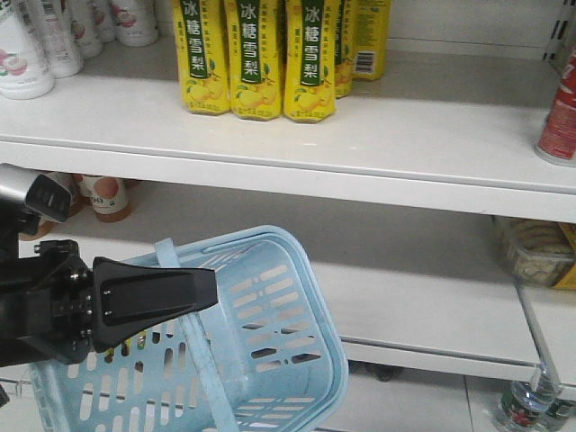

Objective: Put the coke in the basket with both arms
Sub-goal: 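Stop the base facing the red Coca-Cola bottle on the shelf, then reach the right gripper toward the red Coca-Cola bottle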

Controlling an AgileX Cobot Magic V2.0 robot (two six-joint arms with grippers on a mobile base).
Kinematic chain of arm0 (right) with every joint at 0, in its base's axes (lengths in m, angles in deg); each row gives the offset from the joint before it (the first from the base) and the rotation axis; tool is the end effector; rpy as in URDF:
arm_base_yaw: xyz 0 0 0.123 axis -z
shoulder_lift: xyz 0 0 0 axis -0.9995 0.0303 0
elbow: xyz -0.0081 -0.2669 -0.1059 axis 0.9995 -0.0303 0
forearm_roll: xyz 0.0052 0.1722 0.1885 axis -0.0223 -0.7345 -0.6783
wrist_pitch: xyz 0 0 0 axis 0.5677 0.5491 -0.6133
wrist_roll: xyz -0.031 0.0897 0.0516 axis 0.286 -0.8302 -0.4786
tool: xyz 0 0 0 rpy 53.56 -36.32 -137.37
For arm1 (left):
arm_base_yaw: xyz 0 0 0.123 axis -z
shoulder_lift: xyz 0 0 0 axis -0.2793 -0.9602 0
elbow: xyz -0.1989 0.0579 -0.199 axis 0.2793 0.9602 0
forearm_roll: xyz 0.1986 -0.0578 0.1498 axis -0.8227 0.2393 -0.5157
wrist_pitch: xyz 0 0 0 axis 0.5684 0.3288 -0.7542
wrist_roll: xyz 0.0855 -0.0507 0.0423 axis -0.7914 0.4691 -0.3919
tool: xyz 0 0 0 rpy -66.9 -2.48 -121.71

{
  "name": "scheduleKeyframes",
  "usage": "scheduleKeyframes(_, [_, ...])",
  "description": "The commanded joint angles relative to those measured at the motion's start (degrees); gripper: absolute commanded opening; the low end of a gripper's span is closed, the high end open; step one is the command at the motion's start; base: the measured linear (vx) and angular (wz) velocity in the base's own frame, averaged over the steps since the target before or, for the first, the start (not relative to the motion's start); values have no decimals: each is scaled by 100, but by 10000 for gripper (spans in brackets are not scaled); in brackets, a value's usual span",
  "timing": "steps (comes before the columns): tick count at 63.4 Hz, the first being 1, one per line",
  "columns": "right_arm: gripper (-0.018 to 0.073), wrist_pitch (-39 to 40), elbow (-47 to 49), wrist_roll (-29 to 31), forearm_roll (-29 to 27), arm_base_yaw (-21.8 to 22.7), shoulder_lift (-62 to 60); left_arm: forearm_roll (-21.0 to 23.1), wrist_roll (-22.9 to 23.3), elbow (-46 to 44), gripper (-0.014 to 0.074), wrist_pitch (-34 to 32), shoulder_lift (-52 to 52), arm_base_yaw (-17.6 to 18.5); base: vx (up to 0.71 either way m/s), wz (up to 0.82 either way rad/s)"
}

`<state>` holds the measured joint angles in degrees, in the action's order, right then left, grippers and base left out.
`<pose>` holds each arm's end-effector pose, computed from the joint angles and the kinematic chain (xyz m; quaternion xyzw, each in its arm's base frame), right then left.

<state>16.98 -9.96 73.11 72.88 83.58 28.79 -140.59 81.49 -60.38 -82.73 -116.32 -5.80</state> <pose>0.0753 0.0035 0.1964 -0.0284 0.7111 0.0125 0.7024 0.1779 -0.1323 0.3096 0.1187 0.6967 -0.6458 0.2889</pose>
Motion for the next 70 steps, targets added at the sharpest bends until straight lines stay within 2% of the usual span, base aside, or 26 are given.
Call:
scheduleKeyframes(1, [-5, 401, -61, 16, 57, 3, -107, 510, -14, -145, -6, -1015, 119, 38, 9, 33])
scheduleKeyframes(23, [-5, 401, -61, 16, 57, 3, -107, 510, -14, -145, -6, -1015, 119, 38, 8, 14])
scheduleKeyframes(70, [-5, 401, -61, 16, 57, 3, -107, 510, -14, -145, -6, -1015, 119, 38, 4, -11])
